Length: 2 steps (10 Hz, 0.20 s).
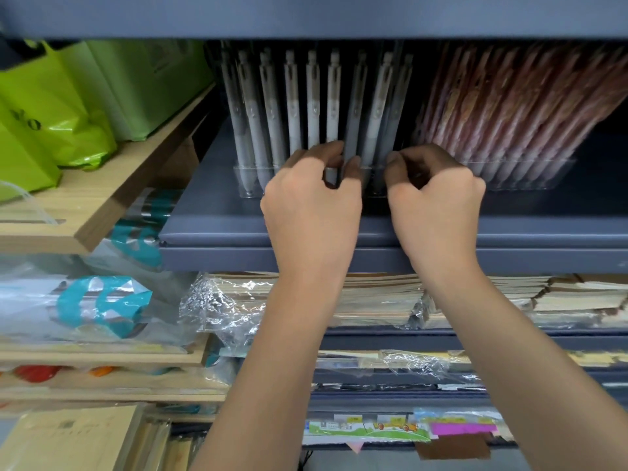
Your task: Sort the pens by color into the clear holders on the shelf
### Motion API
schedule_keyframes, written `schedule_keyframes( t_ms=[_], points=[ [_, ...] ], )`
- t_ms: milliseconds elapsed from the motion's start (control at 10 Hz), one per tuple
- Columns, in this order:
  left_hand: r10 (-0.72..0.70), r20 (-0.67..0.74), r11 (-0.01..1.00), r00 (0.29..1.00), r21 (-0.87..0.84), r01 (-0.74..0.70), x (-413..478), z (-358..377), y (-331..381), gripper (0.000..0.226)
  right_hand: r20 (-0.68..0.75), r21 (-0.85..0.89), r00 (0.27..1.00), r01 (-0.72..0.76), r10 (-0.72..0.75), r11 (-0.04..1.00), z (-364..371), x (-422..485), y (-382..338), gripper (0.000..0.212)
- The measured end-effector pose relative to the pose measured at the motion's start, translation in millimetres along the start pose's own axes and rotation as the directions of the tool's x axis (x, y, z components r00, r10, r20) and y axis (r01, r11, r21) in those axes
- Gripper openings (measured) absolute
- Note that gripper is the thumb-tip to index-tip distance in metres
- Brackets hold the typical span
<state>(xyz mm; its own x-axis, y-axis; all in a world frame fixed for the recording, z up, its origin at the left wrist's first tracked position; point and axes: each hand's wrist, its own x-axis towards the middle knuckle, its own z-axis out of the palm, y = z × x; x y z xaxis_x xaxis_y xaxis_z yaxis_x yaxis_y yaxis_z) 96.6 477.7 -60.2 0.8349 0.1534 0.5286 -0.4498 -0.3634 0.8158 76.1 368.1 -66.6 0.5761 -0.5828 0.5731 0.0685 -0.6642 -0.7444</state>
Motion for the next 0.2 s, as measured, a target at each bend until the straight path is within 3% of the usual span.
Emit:
schedule_keyframes(
  t_ms=[200],
  points=[
    [0.022,0.099,0.999,0.995,-0.035,-0.018,-4,-42,5,0.019,0.095,0.106,0.989,-0.124,0.114,0.987,-9,3,-3,0.015]
  ],
)
